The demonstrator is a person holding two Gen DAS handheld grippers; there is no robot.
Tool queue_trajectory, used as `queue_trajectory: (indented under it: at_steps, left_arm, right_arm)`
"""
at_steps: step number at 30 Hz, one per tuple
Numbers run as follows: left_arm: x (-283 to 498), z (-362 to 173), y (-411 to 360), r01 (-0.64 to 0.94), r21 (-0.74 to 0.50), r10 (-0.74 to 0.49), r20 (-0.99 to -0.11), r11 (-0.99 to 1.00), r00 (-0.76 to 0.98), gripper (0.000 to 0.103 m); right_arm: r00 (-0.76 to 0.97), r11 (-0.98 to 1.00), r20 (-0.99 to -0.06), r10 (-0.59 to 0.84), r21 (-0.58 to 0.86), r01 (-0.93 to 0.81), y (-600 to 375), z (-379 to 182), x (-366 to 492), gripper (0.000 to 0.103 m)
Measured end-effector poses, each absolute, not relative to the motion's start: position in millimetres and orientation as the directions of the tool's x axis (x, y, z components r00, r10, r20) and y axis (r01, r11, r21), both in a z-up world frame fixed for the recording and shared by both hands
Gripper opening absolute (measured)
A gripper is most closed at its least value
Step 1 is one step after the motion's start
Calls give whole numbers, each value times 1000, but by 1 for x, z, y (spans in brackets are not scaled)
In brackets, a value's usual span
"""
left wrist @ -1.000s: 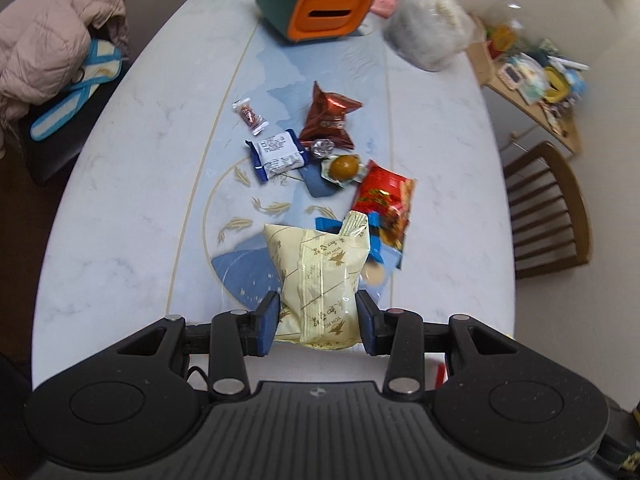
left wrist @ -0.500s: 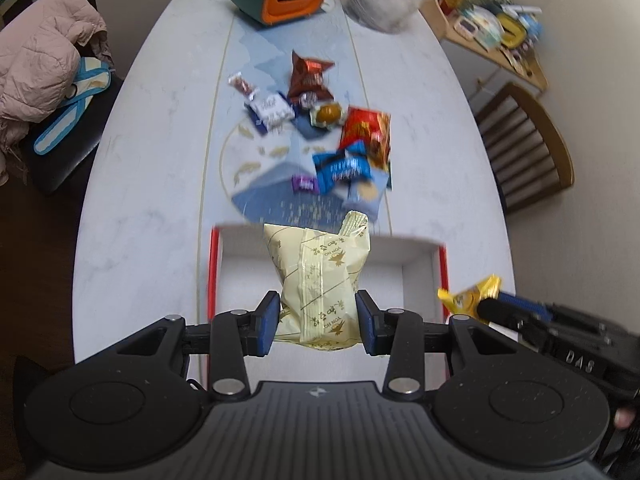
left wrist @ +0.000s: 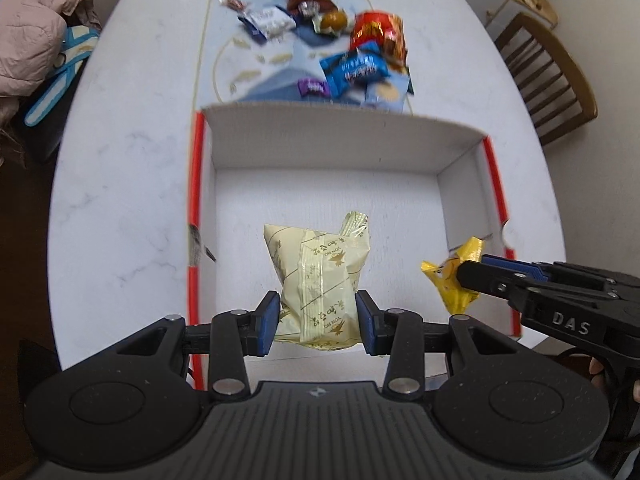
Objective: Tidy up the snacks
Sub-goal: 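Grasp the cream pastry with the left tool while the right tool grasps the yellow bag, then lower both snacks into the white box and open both tools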
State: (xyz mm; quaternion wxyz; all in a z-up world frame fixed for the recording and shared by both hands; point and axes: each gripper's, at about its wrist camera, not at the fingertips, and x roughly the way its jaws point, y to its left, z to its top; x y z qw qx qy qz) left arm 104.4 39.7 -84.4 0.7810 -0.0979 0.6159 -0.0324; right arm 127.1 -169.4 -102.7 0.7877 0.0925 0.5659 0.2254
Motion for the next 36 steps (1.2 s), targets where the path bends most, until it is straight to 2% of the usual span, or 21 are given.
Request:
queue_trajectory:
  at_steps: [9,23,30,36]
  left_arm:
    - [115,-132,28,-57,-141,-127,-971,988,200,40]
    - [119,-168,16,-20,-128,-124,-980,992,155,40]
    - [123,-170,16,-17,-149,-144,-977,989,159,54]
    - [119,-162,20,-12,-162,-158,-971,987,180,58]
  right_arm:
    - [221,907,-892,395,341,-247,-154,-147,126,24]
    - [183,916,-917,354,300,-266,-143,-165,120,26]
    - [189,919,-918,350,297,-261,-145,-165,121,31]
    - [212,913,-907,365,305,-270,-147,-155,118,40]
